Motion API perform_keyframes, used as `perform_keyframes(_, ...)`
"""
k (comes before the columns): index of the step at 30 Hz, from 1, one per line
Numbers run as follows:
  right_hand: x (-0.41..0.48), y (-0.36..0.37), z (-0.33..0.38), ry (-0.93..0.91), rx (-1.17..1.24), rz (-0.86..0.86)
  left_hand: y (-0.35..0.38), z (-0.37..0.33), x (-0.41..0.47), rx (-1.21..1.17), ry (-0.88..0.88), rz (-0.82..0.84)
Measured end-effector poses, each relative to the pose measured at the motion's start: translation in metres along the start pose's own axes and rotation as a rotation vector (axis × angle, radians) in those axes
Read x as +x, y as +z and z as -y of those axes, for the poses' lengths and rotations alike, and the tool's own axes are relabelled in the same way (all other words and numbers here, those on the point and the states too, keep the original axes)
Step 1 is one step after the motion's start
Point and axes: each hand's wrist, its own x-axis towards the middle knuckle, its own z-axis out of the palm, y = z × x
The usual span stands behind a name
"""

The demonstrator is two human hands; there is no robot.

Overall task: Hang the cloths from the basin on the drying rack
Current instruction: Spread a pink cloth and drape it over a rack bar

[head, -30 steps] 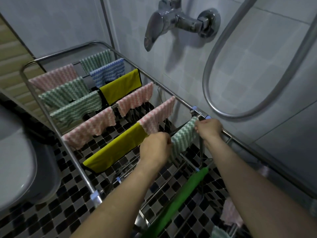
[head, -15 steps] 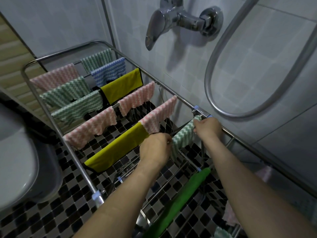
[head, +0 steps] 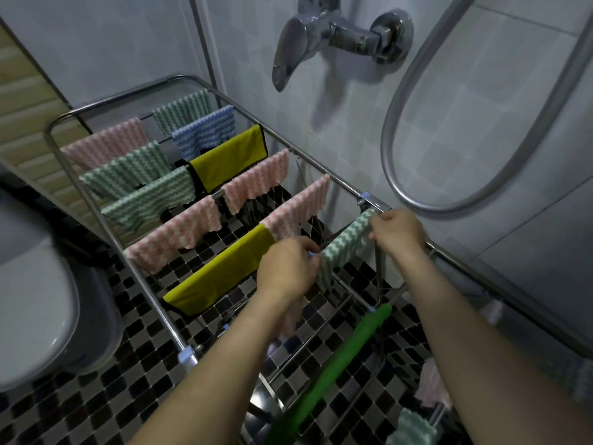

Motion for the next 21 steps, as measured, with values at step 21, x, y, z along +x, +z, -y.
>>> perform_keyframes(21,-0.179,-0.066,0.046,-0.124,0.755,0.917,-0.108,-0.032,-0.112,-1.037,-0.059,0.032)
